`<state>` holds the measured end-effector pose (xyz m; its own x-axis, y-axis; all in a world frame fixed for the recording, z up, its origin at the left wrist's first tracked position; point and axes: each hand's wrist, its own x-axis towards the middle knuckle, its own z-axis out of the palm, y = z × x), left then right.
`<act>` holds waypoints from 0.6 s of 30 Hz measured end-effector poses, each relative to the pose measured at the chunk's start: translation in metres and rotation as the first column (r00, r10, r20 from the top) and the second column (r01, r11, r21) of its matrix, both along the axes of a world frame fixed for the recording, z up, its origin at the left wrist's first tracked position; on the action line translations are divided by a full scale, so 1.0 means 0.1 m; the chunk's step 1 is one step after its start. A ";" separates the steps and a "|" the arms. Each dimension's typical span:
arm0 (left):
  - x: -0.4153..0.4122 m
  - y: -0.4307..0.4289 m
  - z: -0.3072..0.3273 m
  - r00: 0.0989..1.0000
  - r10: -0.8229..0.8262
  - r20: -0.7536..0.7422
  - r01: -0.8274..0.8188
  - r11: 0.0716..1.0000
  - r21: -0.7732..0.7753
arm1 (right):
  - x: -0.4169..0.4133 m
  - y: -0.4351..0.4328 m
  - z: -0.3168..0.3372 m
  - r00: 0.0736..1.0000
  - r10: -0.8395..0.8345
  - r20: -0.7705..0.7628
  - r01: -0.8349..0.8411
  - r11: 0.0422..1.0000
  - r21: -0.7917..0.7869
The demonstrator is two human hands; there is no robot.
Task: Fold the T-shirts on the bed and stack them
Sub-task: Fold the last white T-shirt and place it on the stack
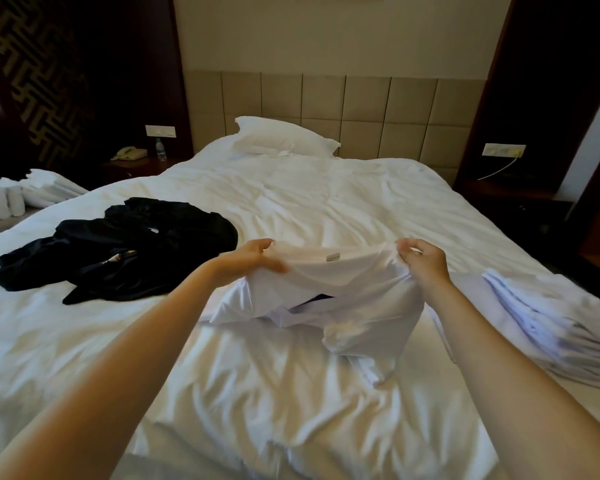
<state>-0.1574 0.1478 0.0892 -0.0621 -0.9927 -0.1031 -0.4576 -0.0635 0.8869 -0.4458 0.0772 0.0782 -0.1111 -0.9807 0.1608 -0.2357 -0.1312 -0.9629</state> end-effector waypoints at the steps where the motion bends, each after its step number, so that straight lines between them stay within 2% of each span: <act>1: 0.05 0.01 0.00 0.990 -0.031 0.134 0.028 0.999 0.024 | -0.04 0.02 0.01 0.999 0.050 -0.012 -0.050 0.999 0.020; 2: 0.09 0.01 -0.02 0.963 -0.039 0.268 0.030 0.999 0.037 | -0.08 0.03 0.01 0.996 0.082 -0.036 -0.081 0.996 0.039; 4: 0.14 0.01 -0.06 0.930 -0.008 0.366 0.014 1.000 -0.012 | -0.15 0.05 -0.01 0.991 0.096 -0.090 -0.092 0.995 0.045; 8: 0.16 0.01 -0.11 0.929 0.128 0.349 -0.087 0.988 -0.131 | -0.15 0.09 0.00 0.989 -0.025 -0.147 0.023 1.000 -0.013; 12: 0.04 -0.02 -0.05 0.938 0.253 0.236 -0.193 0.949 -0.250 | -0.15 0.08 0.10 0.990 -0.098 -0.104 0.089 0.992 -0.087; 15: -0.11 -0.05 0.04 0.935 0.317 0.157 -0.249 0.905 -0.347 | -0.12 0.10 0.19 0.993 -0.036 -0.112 0.021 0.991 -0.134; 18: -0.10 -0.08 0.17 0.903 0.420 0.085 -0.343 0.827 -0.445 | -0.16 0.15 0.32 0.984 0.136 -0.112 -0.149 0.983 -0.110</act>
<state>-0.1673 0.1396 0.1064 0.3108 -0.8860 0.3442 -0.6198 0.0856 0.7801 -0.4615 0.0920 0.1102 0.0517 -0.9587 0.2795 -0.3036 -0.2817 -0.9102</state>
